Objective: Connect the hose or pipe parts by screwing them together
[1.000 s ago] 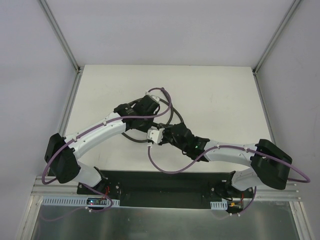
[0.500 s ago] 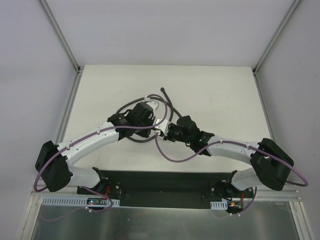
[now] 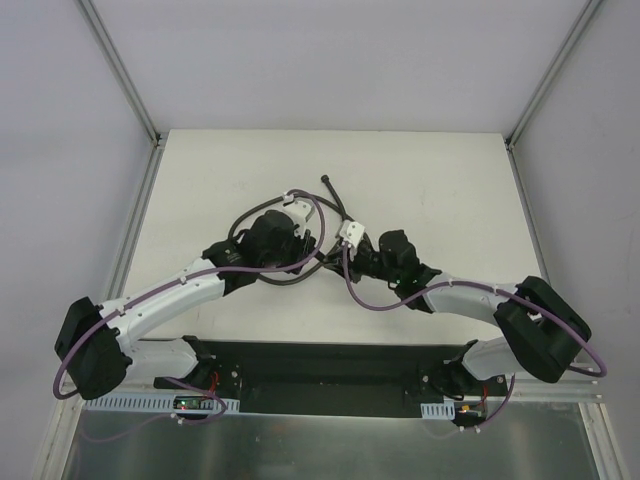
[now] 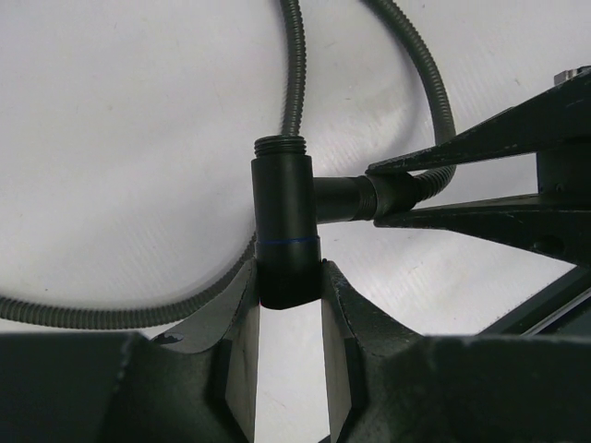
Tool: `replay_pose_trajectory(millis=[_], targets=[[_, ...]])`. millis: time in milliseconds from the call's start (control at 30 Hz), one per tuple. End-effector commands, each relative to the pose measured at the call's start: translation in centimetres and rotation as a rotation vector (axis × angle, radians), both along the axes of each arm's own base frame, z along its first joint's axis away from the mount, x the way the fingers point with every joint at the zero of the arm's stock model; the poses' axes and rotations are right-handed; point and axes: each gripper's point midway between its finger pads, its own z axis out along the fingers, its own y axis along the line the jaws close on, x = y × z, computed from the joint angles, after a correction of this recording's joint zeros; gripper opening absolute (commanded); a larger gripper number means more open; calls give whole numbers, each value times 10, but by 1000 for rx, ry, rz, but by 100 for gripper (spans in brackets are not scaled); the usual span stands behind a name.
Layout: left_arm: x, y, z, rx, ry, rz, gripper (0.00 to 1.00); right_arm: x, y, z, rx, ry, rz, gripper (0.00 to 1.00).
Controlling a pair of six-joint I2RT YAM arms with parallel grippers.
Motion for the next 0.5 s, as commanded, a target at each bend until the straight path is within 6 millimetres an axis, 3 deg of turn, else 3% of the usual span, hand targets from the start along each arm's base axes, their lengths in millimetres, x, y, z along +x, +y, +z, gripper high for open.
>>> replay_pose_trajectory(millis=[0, 333, 467], targets=[[-35, -31, 14, -181, 97, -128, 0, 6, 14, 118, 390, -211, 38, 1], [-33, -14, 0, -145, 115, -40, 0, 7, 1, 113, 384, -222, 10, 1], [-32, -17, 3, -155, 136, -34, 0, 6, 0, 110, 372, -229, 15, 1]])
